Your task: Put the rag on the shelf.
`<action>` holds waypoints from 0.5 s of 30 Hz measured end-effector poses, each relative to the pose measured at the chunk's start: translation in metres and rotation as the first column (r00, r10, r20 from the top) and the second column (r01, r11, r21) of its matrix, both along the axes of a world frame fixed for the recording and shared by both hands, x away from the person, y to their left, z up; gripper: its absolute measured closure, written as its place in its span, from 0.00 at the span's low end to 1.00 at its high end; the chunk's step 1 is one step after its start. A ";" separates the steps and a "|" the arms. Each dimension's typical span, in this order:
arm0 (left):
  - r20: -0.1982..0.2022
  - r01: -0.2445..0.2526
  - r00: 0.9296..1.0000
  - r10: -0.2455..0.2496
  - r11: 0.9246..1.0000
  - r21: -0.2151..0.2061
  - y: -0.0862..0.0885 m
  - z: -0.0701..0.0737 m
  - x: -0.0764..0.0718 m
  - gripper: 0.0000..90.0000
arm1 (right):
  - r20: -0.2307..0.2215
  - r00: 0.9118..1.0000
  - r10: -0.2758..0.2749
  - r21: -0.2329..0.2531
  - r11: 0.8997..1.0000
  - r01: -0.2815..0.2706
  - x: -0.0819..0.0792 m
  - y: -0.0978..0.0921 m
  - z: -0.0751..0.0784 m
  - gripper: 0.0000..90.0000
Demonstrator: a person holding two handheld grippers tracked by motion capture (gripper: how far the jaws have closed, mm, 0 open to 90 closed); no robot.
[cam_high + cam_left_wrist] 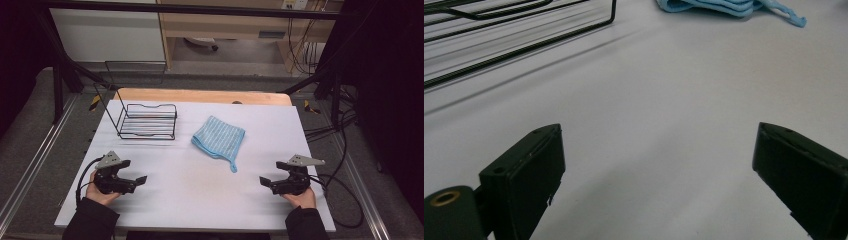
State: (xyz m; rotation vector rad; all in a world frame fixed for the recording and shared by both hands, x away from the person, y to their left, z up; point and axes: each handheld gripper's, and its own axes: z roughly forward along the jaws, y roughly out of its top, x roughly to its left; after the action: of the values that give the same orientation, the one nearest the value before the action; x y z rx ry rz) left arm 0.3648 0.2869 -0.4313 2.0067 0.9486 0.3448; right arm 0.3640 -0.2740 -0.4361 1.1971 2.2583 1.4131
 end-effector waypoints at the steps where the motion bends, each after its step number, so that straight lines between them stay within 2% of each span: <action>1: 0.001 -0.001 1.000 0.001 1.000 -0.002 0.000 0.000 0.000 0.07 | 0.000 1.000 -0.003 0.003 1.000 0.003 0.000 0.000 0.000 0.01; 15: 0.000 -0.006 1.000 0.006 1.000 -0.006 0.001 0.000 0.000 0.08 | 0.003 1.000 -0.007 -0.039 0.999 0.008 0.000 0.011 0.001 0.01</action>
State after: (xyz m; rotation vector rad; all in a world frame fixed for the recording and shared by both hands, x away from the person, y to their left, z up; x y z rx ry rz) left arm 0.3649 0.2883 -0.4316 1.9992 0.9543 0.3449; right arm 0.3642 -0.2628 -0.4352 1.1897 2.2667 1.3601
